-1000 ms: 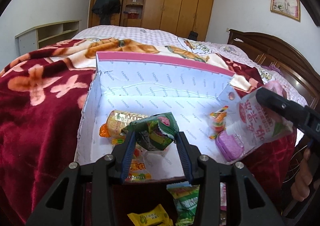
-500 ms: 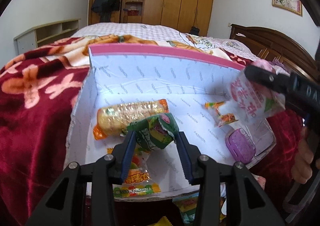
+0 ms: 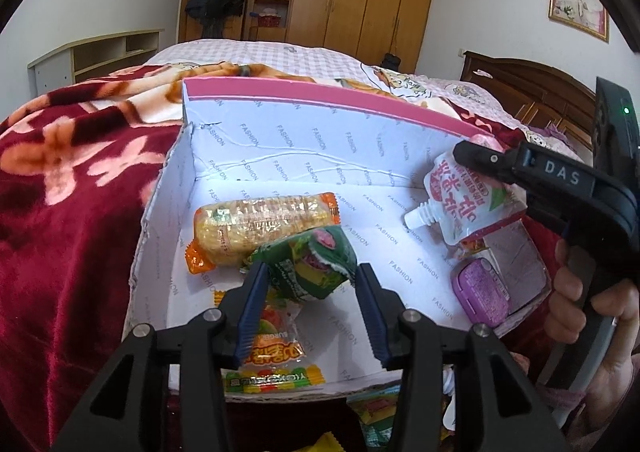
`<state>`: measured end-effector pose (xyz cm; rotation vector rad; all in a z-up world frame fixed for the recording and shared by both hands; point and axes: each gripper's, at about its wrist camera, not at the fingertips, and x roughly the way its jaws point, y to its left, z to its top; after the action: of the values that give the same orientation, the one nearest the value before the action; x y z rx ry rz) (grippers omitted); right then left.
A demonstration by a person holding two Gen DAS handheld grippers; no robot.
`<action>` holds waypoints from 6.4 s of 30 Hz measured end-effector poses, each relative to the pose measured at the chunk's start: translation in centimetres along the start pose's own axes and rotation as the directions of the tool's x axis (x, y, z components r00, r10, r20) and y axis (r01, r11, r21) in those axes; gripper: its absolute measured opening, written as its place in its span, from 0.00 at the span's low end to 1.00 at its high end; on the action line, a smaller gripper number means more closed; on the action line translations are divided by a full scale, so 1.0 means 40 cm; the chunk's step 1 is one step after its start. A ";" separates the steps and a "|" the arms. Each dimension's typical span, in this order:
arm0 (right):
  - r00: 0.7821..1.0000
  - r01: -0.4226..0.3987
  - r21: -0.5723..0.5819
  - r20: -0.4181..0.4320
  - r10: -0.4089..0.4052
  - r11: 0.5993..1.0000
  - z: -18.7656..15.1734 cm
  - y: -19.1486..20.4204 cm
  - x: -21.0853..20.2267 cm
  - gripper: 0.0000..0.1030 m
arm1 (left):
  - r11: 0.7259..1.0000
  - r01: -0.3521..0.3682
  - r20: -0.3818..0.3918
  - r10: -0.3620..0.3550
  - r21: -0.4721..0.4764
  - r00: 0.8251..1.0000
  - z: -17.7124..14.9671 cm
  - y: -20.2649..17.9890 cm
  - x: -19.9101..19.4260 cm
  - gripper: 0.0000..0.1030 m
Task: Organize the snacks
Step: 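Open both tools to drop the packet and pouch into the box, then move both open tools back to the snack pile beside the box, then grasp a yellow candy packet with left tool while right tool grasps the brown chocolate ball, then carry the yellow packet and chocolate ball into the pink box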
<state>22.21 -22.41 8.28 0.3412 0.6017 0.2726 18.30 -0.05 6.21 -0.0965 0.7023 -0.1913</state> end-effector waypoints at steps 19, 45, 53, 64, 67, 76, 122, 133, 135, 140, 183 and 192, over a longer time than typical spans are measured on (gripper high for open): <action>0.998 0.051 -0.099 0.025 -0.049 0.994 0.005 -0.001 -0.064 0.66 | 1.000 -0.012 0.039 0.011 0.028 0.999 0.007 -0.016 -0.060 0.56; 1.000 0.020 -0.136 0.012 -0.018 0.990 -0.122 0.053 -0.251 0.67 | 0.998 -0.065 0.051 0.065 0.000 0.997 -0.067 0.016 -0.192 0.57; 0.999 0.038 -0.122 -0.006 -0.039 0.992 -0.185 0.051 -0.280 0.67 | 0.997 -0.068 0.016 0.069 -0.031 0.998 -0.123 0.037 -0.203 0.57; 0.997 0.069 -0.089 -0.040 -0.073 0.994 -0.289 0.036 -0.308 0.67 | 0.999 -0.036 -0.047 0.036 -0.008 0.998 -0.194 0.012 -0.180 0.57; 0.996 0.079 -0.093 -0.037 -0.083 0.993 -0.307 0.034 -0.323 0.67 | 0.999 -0.036 -0.068 0.036 0.008 0.997 -0.212 0.001 -0.168 0.57; 0.995 0.089 -0.124 -0.037 -0.094 0.988 -0.361 0.030 -0.345 0.67 | 0.998 -0.057 -0.123 0.057 0.005 0.991 -0.236 0.000 -0.123 0.57; 0.984 0.029 -0.219 -0.163 -0.066 0.975 -0.463 0.126 -0.207 0.67 | 0.996 -0.089 -0.073 0.087 -0.022 0.994 -0.294 0.055 -0.128 0.27; 0.984 0.055 -0.222 -0.156 -0.091 0.973 -0.469 0.114 -0.194 0.57 | 0.995 -0.096 -0.072 0.094 -0.021 0.993 -0.304 0.053 -0.142 0.27; 0.983 0.077 -0.222 -0.147 -0.112 0.972 -0.468 0.114 -0.197 0.51 | 0.995 -0.101 -0.070 0.099 -0.021 0.993 -0.305 0.050 -0.143 0.27; 0.982 0.100 -0.216 -0.136 -0.131 0.971 -0.464 0.111 -0.204 0.37 | 0.995 -0.098 -0.068 0.096 -0.026 0.993 -0.307 0.050 -0.148 0.27; 0.993 -0.072 -0.147 -0.108 0.057 0.987 -0.443 0.148 -0.360 0.36 | 0.999 0.027 0.049 -0.025 -0.034 0.999 -0.231 0.009 -0.303 0.23; 0.997 -0.055 -0.156 -0.065 0.045 0.986 -0.399 0.139 -0.374 0.36 | 0.999 0.044 0.085 -0.045 0.016 0.995 -0.176 -0.033 -0.309 0.23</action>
<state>0.07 -18.84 5.66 0.1960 0.6283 0.3777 4.32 1.06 8.87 -0.1068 0.6135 -0.2336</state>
